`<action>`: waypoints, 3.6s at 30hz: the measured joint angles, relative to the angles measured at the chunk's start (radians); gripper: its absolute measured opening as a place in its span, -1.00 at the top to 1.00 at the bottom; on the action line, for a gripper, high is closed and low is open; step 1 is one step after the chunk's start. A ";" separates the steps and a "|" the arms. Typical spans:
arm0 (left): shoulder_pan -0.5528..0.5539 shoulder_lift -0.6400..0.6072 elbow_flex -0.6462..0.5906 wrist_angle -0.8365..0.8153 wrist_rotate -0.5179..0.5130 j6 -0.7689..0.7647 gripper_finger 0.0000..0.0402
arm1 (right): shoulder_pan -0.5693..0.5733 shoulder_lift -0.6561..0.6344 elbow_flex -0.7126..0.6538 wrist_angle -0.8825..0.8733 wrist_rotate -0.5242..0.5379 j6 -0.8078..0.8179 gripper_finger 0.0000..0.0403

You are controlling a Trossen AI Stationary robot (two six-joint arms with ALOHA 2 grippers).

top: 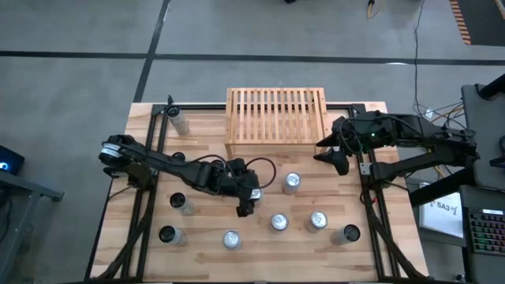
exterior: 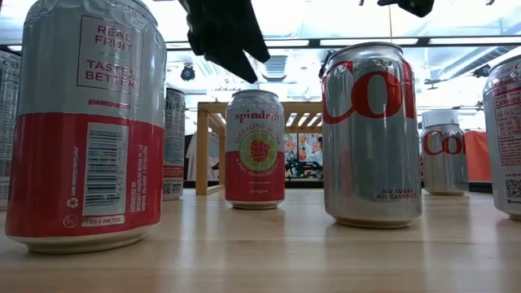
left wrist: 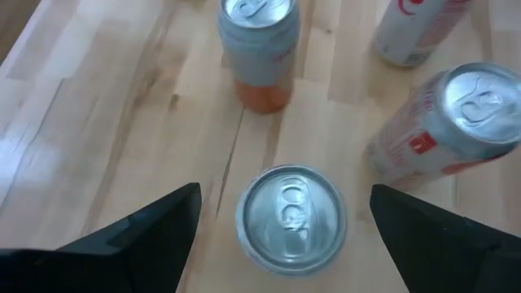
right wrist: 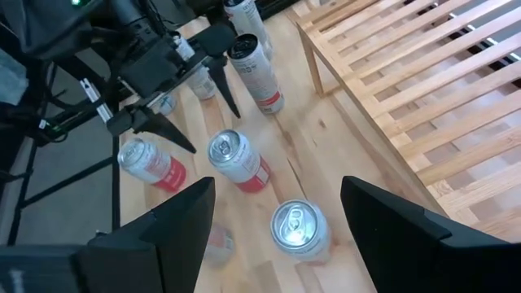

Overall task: Place canned beverage on shelf
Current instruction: Put the top pink and white soda can on the shelf

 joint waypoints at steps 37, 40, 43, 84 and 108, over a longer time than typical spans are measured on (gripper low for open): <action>0.039 0.037 -0.010 0.001 0.129 0.053 -0.71 | 0.002 0.002 -0.044 -0.001 0.053 -0.147 -0.29; 0.044 0.037 -0.010 0.004 0.129 0.057 -0.71 | 0.002 0.002 -0.045 -0.001 0.053 -0.148 -0.29; 0.045 0.043 -0.009 0.005 0.132 0.057 -0.71 | 0.002 0.001 -0.047 -0.001 0.053 -0.152 -0.29; 0.050 0.116 0.038 -0.005 0.188 0.005 -0.39 | 0.002 0.006 -0.065 -0.002 0.052 -0.066 -0.29; 0.333 0.112 0.815 -0.556 0.097 0.236 -0.39 | 0.002 0.008 0.002 0.027 0.052 0.009 -0.29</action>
